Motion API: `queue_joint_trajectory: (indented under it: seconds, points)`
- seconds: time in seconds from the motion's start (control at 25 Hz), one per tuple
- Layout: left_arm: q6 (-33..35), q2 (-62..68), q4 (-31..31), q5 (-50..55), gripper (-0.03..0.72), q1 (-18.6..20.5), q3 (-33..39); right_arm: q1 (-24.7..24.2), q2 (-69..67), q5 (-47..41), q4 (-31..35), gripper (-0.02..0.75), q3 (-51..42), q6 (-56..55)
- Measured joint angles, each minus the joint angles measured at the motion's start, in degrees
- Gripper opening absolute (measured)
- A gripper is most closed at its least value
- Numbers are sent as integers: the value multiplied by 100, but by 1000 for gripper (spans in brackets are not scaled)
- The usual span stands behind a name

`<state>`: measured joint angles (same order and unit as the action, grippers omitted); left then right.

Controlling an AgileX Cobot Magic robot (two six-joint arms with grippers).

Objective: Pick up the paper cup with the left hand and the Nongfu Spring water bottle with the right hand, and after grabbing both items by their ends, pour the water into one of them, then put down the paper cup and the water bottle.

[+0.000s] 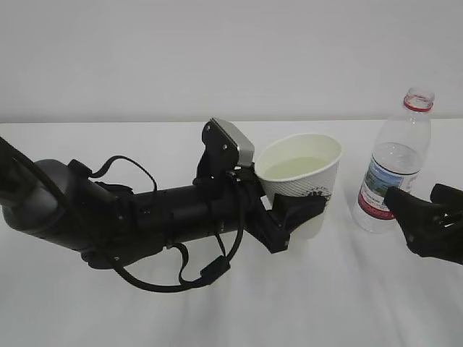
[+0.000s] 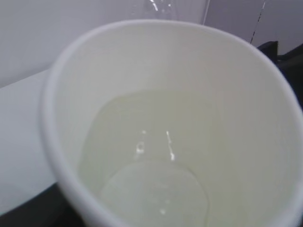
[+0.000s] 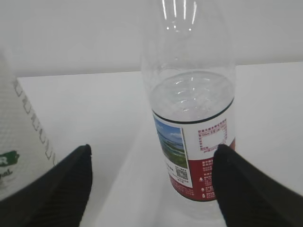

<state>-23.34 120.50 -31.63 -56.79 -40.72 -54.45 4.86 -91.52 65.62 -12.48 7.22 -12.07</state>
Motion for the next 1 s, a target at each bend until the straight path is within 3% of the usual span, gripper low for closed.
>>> queue_joint_trajectory:
  seconds: [0.52,1.0]
  points:
    - [3,0,33,77,478,586,24,0,0,0,-3,591,0,-13]
    - [13,0,190,-358,478,1036,648,0,0,0,-12,591,0,-13]
